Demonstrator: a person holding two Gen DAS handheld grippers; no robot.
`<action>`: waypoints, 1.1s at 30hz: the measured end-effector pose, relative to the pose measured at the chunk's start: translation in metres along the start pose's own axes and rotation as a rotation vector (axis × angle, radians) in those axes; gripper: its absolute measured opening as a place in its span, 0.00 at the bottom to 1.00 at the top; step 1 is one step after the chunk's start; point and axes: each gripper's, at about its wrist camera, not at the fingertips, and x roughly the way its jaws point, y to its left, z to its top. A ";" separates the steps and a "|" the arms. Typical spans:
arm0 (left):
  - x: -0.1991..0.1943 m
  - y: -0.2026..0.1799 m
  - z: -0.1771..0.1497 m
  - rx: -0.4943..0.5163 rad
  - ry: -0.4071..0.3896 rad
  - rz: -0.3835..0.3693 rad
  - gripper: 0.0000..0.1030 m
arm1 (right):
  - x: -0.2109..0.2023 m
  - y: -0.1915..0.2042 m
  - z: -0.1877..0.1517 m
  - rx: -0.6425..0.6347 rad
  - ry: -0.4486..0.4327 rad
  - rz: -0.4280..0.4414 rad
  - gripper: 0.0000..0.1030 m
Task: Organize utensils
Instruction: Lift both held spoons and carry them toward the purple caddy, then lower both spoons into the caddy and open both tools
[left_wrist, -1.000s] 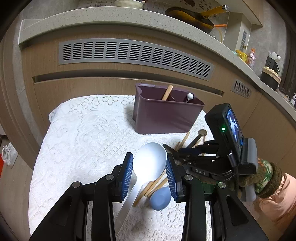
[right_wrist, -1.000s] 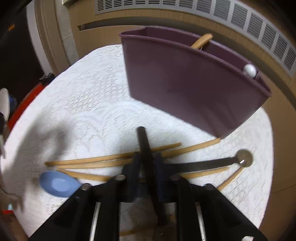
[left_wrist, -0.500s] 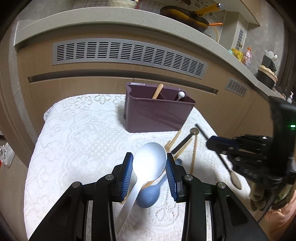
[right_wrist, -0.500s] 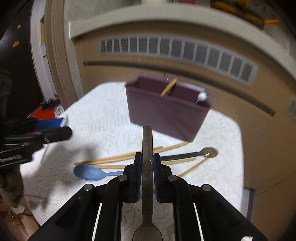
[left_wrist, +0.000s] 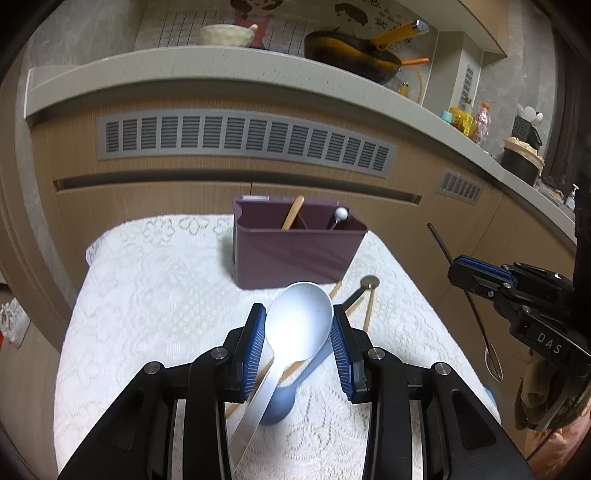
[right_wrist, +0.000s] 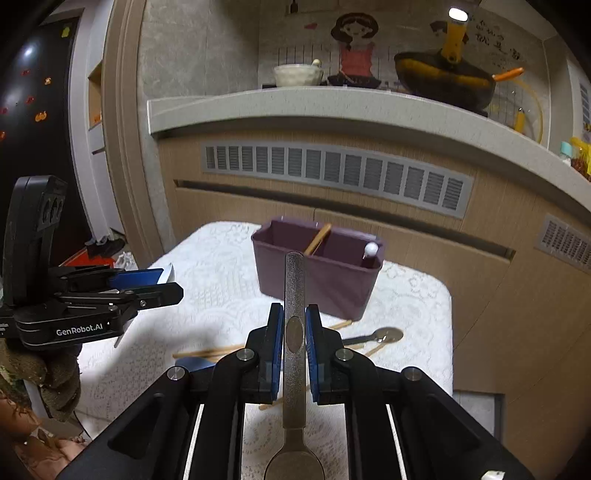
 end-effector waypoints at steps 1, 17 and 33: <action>-0.001 0.000 0.003 0.001 -0.006 -0.001 0.35 | -0.001 -0.001 0.002 0.002 -0.006 0.002 0.11; 0.004 0.006 0.134 -0.003 -0.248 -0.153 0.35 | -0.012 -0.037 0.121 0.072 -0.253 0.101 0.11; 0.124 0.042 0.165 -0.111 -0.201 -0.282 0.35 | 0.128 -0.073 0.145 0.105 -0.203 0.034 0.11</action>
